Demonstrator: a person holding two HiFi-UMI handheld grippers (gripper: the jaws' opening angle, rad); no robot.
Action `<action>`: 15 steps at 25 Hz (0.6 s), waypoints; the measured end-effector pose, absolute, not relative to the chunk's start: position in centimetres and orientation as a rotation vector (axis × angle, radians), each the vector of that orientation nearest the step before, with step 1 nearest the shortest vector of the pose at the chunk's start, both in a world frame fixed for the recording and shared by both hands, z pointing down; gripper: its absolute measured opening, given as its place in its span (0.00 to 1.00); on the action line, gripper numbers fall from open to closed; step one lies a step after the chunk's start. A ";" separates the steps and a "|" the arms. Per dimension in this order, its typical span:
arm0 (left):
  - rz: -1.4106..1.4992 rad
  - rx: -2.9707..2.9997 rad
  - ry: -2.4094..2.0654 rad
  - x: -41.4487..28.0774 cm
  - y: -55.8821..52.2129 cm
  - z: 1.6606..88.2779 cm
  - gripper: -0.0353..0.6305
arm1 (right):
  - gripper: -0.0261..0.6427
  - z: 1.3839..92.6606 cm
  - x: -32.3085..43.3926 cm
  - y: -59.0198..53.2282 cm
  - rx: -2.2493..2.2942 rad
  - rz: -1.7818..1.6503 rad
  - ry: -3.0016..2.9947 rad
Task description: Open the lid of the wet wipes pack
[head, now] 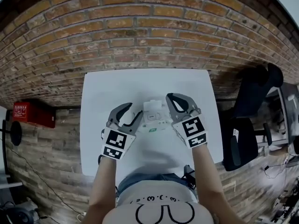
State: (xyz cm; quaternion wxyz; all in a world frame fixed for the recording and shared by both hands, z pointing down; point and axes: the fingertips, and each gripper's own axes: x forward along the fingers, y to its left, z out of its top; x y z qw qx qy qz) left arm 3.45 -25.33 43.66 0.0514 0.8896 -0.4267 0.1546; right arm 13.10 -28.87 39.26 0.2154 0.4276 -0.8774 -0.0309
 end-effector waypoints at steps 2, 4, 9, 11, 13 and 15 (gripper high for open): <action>0.418 2.713 -1.341 3.0 -25.5 42.4 0.32 | 0.04 38.1 14.4 -28.1 1.290 -0.048 -2.455; 0.377 2.722 -1.382 2.6 -25.6 41.2 0.30 | 0.04 37.2 15.1 -27.3 1.359 -0.024 -2.475; 0.249 2.716 -1.481 2.1 -25.7 38.3 0.12 | 0.04 35.6 16.1 -25.8 1.397 -0.099 -2.469; 0.231 2.725 -1.516 2.0 -25.7 37.5 0.05 | 0.04 34.8 16.4 -25.6 1.412 -0.122 -2.473; 0.209 2.742 -1.533 2.0 -25.6 36.6 0.05 | 0.04 34.0 16.7 -25.5 1.432 -0.138 -2.482; 0.153 2.758 -1.549 2.1 -25.6 35.3 0.05 | 0.04 33.1 17.0 -25.3 1.451 -0.158 -2.492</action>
